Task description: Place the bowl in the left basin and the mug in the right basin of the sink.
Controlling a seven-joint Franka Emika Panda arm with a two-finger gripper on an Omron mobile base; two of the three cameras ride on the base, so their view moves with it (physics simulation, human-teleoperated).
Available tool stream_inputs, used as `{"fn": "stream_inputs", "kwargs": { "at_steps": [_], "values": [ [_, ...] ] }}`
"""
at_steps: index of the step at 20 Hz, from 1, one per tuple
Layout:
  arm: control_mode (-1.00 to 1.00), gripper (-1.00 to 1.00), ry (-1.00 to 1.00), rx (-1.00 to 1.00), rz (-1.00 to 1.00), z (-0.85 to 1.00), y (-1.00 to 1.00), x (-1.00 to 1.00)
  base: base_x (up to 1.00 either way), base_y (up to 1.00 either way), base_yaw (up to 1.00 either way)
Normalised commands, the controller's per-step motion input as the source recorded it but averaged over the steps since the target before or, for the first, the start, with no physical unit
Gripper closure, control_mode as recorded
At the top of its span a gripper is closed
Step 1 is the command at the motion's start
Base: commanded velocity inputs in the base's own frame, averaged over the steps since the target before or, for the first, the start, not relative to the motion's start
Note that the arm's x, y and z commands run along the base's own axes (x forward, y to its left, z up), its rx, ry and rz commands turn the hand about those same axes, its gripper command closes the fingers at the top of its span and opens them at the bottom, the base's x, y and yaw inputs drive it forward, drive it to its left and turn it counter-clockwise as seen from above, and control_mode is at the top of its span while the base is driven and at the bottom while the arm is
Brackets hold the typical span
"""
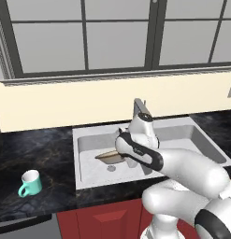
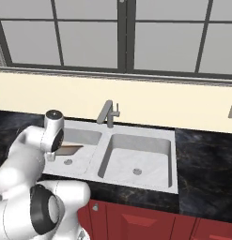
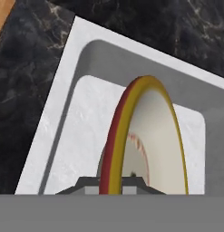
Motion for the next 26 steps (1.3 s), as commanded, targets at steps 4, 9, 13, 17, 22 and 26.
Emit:
{"fn": "stream_inputs", "kwargs": {
  "at_steps": [4,9,13,17,22,26],
  "values": [
    [-1.0,1.0,0.12,0.0,0.03,-0.25,0.23,0.48,0.0,0.0,0.0],
    [-1.0,1.0,0.09,0.0,0.04,-0.3,0.1,0.49,0.0,0.0,0.0],
    [-1.0,1.0,0.0,0.0,0.05,-0.28,0.01,0.46,0.0,0.0,0.0],
    [-1.0,1.0,-0.05,-0.01,0.01,-0.25,-0.01,0.29,0.0,0.0,0.0],
    [-1.0,1.0,0.0,-0.01,0.0,-0.36,0.0,0.19,0.0,0.0,0.0],
    [-1.0,1.0,0.0,-0.02,0.0,-0.37,0.0,0.18,0.0,0.0,0.0]
  ]
}}
